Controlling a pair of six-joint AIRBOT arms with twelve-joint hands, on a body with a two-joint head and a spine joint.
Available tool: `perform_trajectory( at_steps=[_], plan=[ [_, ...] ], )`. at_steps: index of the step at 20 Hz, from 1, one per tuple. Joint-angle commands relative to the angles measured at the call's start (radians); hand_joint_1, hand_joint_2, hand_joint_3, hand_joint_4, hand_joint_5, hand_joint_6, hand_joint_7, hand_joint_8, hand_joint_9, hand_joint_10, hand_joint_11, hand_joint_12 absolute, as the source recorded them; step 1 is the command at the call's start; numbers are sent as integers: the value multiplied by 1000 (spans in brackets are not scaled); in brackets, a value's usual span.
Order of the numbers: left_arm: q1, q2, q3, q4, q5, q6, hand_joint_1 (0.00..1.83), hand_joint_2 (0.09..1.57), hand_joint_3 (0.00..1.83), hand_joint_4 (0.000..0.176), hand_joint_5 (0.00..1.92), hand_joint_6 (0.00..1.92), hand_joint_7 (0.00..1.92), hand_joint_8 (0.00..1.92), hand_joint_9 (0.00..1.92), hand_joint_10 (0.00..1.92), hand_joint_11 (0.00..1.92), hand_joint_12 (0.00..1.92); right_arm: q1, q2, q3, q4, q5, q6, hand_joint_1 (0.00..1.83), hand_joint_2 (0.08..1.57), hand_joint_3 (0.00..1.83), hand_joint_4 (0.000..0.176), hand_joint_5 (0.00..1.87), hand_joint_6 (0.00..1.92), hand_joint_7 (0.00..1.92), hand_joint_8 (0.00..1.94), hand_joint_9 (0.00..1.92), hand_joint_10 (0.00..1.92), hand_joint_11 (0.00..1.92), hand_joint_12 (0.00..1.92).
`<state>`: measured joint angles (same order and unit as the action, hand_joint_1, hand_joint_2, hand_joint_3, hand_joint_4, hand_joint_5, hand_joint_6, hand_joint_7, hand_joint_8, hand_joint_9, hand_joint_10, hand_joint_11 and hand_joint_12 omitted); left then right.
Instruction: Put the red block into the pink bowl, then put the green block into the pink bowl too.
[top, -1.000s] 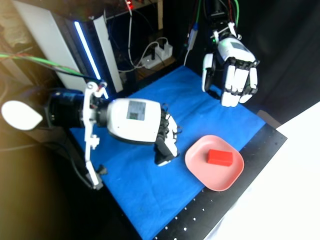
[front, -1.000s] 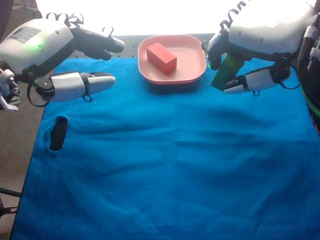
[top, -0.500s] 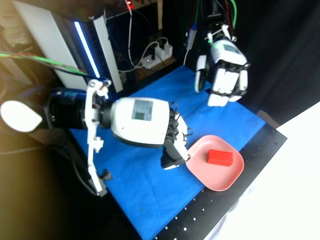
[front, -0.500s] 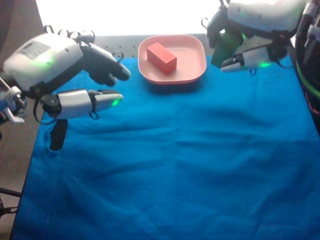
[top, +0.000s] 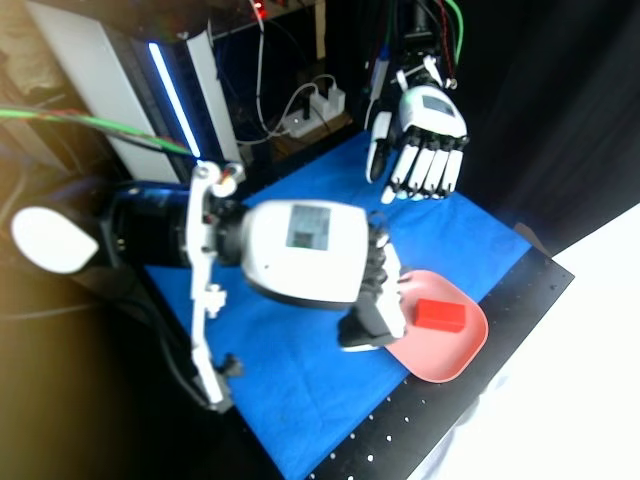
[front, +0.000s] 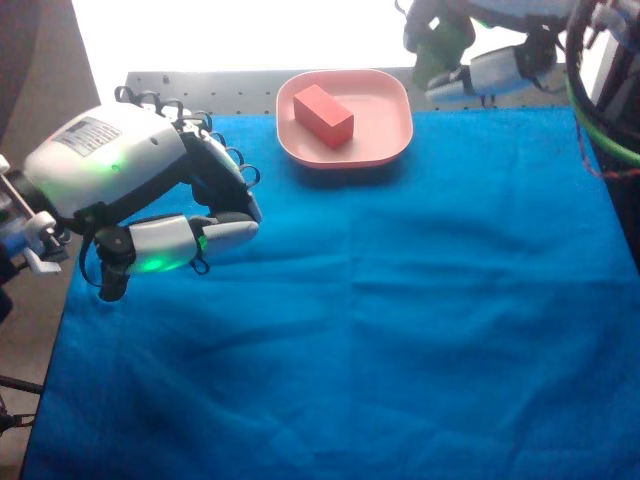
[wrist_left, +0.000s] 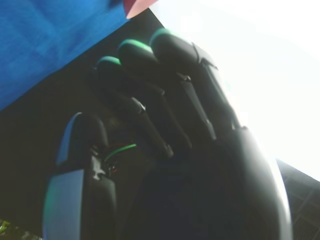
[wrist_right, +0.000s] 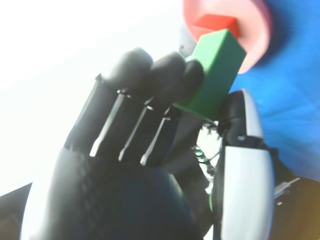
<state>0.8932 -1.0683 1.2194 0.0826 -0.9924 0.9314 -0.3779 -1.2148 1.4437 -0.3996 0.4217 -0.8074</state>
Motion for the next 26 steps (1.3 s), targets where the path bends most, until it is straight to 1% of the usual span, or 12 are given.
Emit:
perform_trajectory(
  at_steps=[1,4,8,10,15,19,21,22,23,24,25,26],
  plan=[
    [-5,-8,-1,-11,-119,-2,632,1231,0,0,1195,238,984,1145,816,1404,585,1746,22,-10,11,23,105,-2,1273,1076,0,0,1011,712,1148,957,1171,1043,1006,1493],
    [-5,-22,2,-7,-122,-2,642,1230,0,0,1157,330,993,1177,842,1412,576,1752,24,-52,54,27,104,-2,1186,1045,0,0,1134,709,1191,943,1216,1434,1129,1724],
    [-4,-34,3,-3,-134,-2,684,1202,0,0,1153,424,1023,1139,850,1398,577,1764,24,-102,108,51,103,-2,1285,1051,0,0,1025,745,1234,737,1255,693,1031,1293],
    [-4,-36,3,-2,-142,-2,669,1212,0,0,1123,530,1029,1147,858,1399,566,1761,24,-120,134,78,103,-2,1206,1056,2,0,1082,764,1266,629,1366,827,1130,1389],
    [-4,-39,-1,1,-155,-12,647,1219,0,0,1050,398,986,960,811,1279,542,1718,5,-156,194,151,103,-2,1293,1040,0,0,1040,711,1271,681,1380,581,1104,1277],
    [-3,-36,-4,4,-161,-19,655,1218,1,0,1083,388,998,955,830,1279,564,1726,-22,-173,240,223,103,-2,1282,1073,1,0,1057,609,1118,1025,1206,1115,1043,1521],
    [-2,-36,-6,4,-164,-24,668,1220,1,0,1071,390,990,945,814,1267,552,1728,-22,-183,245,224,103,-2,1188,1065,1,0,1082,789,1164,933,1223,1289,1111,1598],
    [-2,-37,-6,4,-165,-25,885,1177,28,103,895,1030,982,959,795,1290,533,1763,-22,-190,248,224,103,-2,1261,1079,0,0,1020,712,1130,995,1200,1194,1071,1553],
    [-2,-38,-6,4,-165,-25,919,1190,10,161,836,1199,967,998,774,1333,527,1794,-22,-199,251,224,103,-2,1275,1082,0,0,1009,688,1122,1013,1226,1190,1091,1559],
    [-2,-40,-6,4,-166,-26,932,1189,3,173,835,1220,941,1075,759,1401,537,1819,-22,-209,253,224,103,-2,1281,1076,0,0,1010,695,1147,961,1250,1015,1097,1404],
    [-2,-42,-6,4,-167,-26,945,1196,3,138,825,1243,942,1097,767,1408,525,1809,-22,-219,254,224,103,-2,1286,1062,0,0,1011,718,1204,834,1323,780,1136,1245],
    [-2,-43,-6,4,-167,-26,929,1204,3,157,809,1266,940,1095,765,1377,514,1771,-22,-227,255,224,103,-2,1284,1064,1,0,995,750,1204,825,1357,674,1143,1223]
  ],
)
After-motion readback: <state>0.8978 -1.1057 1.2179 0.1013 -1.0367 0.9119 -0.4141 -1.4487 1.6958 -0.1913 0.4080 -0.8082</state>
